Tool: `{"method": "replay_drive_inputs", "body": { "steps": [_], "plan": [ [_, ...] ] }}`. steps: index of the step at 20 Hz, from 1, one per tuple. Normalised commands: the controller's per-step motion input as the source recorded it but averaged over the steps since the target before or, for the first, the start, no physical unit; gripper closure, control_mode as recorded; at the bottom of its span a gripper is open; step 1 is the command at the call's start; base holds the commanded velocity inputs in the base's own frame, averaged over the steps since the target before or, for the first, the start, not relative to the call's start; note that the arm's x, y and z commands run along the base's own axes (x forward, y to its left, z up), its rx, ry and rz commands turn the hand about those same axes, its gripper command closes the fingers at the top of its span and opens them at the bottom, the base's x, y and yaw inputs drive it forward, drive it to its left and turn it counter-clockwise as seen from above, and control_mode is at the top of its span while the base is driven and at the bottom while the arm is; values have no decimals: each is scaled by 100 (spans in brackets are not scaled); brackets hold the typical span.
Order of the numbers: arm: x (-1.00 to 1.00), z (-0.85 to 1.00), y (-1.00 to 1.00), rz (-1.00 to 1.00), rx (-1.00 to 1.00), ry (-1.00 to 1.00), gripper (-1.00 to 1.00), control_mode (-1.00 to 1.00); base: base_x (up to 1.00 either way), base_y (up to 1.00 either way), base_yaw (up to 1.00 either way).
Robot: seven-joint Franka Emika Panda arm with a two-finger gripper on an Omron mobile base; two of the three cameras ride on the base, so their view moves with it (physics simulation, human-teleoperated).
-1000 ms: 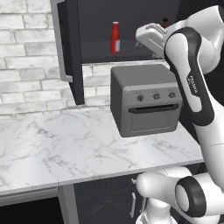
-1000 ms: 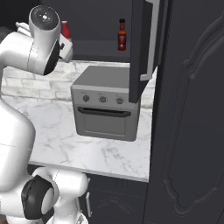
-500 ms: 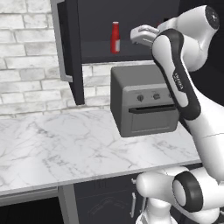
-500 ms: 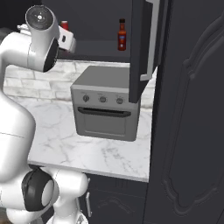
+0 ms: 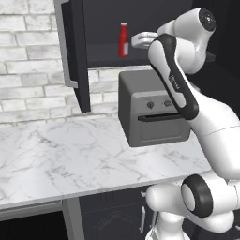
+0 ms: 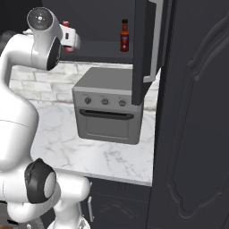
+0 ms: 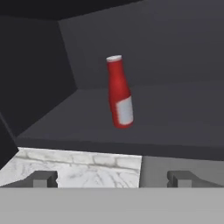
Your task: Move the ketchup and condiment bottle from the cabinet to the dining counter.
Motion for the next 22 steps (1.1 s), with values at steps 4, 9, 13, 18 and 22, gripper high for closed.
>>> {"method": "replay_drive_inputs", "body": {
  "steps": [4, 9, 13, 18, 22],
  "plan": [
    [29, 5, 3, 0, -11, 5, -100, -100, 0, 0, 0],
    [29, -5, 10, 0, -14, 0, -100, -100, 0, 0, 0],
    [33, -13, 21, 0, -7, 0, -100, -100, 0, 0, 0],
    [36, -16, 14, 0, -1, 0, -100, -100, 0, 0, 0],
    [43, -2, 1, -1, 0, 0, -100, -100, 0, 0, 0]
  ]
}}
